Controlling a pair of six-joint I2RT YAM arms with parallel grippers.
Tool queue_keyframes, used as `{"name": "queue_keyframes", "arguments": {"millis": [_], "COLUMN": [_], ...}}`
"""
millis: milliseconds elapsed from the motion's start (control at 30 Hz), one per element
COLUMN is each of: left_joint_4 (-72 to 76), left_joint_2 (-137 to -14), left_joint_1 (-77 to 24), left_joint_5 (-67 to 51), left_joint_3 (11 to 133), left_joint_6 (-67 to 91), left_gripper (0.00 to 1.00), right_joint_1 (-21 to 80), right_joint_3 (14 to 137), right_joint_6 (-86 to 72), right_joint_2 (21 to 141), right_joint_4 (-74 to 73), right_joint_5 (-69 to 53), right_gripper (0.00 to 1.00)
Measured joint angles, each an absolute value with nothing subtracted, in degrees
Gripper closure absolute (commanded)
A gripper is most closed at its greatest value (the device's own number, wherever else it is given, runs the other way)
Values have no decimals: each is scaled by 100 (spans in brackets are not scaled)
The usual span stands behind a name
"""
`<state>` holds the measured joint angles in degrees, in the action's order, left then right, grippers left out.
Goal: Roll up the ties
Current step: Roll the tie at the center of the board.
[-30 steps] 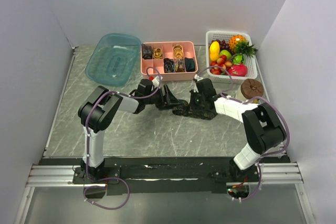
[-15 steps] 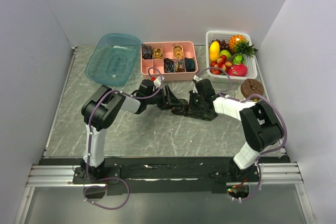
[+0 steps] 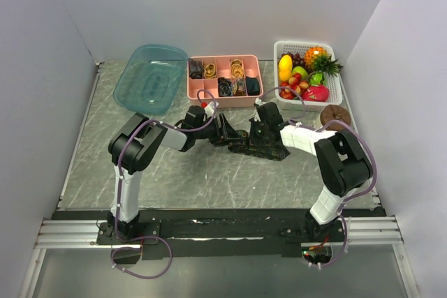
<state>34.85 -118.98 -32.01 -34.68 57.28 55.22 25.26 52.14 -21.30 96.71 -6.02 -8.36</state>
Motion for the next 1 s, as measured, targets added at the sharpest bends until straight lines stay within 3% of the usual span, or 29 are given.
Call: {"name": "queue_keyframes", "arguments": {"millis": [1000], "left_joint_4": [3465], "left_joint_2": [-11898], "left_joint_1": [-3208], "left_joint_5": [-3422], "left_joint_3": [5730], "left_joint_6": [5522], "left_gripper": [36], "right_joint_1": [2554], "right_joint_3": [5756], "right_joint_6": [-2067], "right_joint_2": [9682], "right_joint_4": [-1048], "right_joint_5": [-401], "right_gripper": [100]}}
